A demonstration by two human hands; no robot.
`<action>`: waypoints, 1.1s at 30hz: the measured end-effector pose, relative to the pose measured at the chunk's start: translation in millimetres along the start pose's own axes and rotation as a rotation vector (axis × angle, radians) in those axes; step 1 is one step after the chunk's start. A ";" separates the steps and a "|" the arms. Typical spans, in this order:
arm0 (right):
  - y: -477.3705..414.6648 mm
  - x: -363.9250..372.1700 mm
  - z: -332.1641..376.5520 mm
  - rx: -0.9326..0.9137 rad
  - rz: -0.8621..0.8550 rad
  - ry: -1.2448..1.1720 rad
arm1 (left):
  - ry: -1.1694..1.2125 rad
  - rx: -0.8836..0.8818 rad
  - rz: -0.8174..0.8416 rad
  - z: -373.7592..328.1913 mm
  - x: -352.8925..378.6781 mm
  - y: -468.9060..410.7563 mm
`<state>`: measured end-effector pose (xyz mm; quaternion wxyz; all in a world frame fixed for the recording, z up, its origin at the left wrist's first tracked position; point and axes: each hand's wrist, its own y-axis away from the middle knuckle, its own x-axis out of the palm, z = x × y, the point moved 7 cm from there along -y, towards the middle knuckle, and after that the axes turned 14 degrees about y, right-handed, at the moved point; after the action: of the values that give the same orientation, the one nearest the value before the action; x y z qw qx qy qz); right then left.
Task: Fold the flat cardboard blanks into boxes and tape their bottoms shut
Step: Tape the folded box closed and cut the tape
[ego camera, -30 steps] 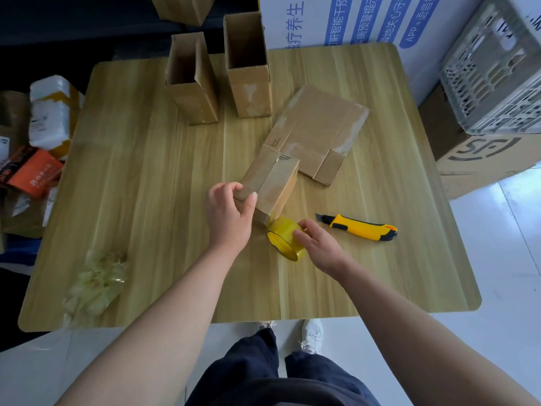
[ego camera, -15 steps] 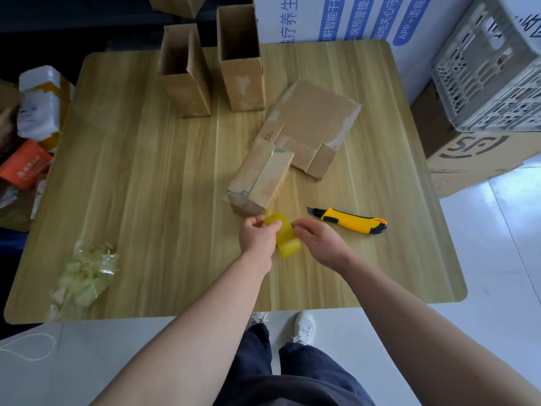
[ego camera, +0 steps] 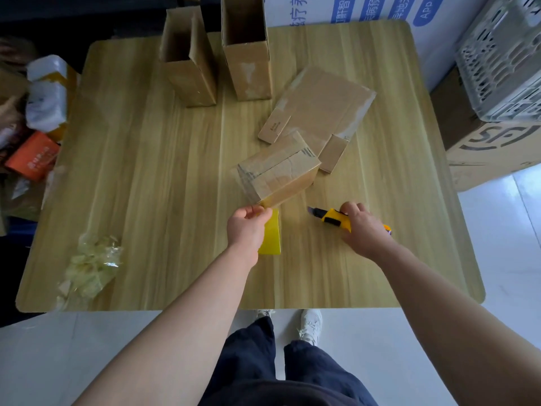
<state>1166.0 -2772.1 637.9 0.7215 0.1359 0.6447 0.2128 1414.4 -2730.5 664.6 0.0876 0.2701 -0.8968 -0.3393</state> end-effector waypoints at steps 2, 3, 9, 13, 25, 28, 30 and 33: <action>9.7 -16.7 8.8 -0.079 -0.016 -0.053 | -0.054 -0.012 0.026 -2.7 0.3 -0.6; 15.1 -28.2 14.2 -0.131 -0.046 -0.064 | -0.075 -0.018 0.039 -4.5 0.3 -1.1; 36.3 -90.4 66.4 -0.444 -0.137 0.073 | -0.165 -0.017 0.074 -15.8 1.9 -3.8; 32.8 -104.7 92.2 -0.508 -0.128 0.334 | -0.208 -0.011 0.078 -20.2 1.2 -8.2; 5.9 -104.2 110.7 -0.403 -0.045 0.583 | -0.300 0.021 0.175 -28.2 3.7 -19.2; -3.1 -85.0 99.0 -0.369 0.013 0.563 | -0.355 0.064 0.180 -32.9 3.8 -20.1; -7.4 -68.1 87.6 -0.327 0.051 0.512 | -0.377 0.093 0.175 -35.5 3.3 -21.8; -13.6 -34.0 67.4 -0.215 0.075 0.411 | -0.407 0.132 0.168 -39.7 2.9 -24.5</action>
<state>1231.7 -2795.1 670.0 0.5770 0.0361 0.7461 0.3302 1436.0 -2769.6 678.4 -0.0849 0.1256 -0.9356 -0.3189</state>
